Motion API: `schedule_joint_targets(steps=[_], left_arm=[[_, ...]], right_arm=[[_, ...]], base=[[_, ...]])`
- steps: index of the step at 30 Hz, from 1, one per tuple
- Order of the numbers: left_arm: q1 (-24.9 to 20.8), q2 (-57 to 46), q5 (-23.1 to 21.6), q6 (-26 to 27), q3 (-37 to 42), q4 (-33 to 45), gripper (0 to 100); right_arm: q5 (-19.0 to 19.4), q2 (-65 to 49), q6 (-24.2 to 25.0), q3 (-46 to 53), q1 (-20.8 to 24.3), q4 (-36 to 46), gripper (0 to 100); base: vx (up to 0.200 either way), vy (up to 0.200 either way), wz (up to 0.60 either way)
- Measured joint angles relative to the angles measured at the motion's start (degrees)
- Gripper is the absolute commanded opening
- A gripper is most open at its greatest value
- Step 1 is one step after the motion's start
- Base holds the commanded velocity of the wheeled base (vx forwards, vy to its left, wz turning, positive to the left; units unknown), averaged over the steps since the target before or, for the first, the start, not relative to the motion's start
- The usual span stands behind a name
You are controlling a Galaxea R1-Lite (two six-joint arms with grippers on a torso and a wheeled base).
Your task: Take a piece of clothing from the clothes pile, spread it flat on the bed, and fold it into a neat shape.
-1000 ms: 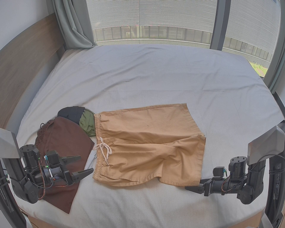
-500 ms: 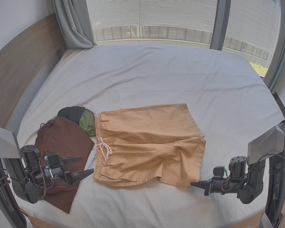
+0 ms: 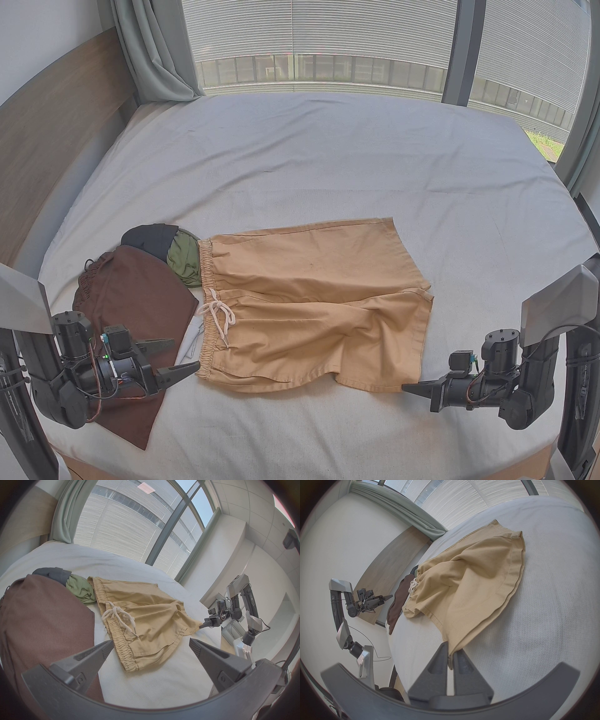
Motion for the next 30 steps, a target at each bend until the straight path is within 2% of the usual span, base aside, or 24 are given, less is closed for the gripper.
schedule_joint_targets(steps=[16,30], left_arm=[[0.20,6.91,0.00,-1.54,-0.35,-0.09,100],[0.59,10.33,0.16,-8.01,-2.69,-0.06,100]], right_arm=[[-0.02,0.38,-0.09,0.00,0.00,-0.04,0],[-0.02,0.52,-0.11,0.07,0.00,-0.04,0]], base=[[0.000,0.000,0.00],[0.000,0.000,0.00]])
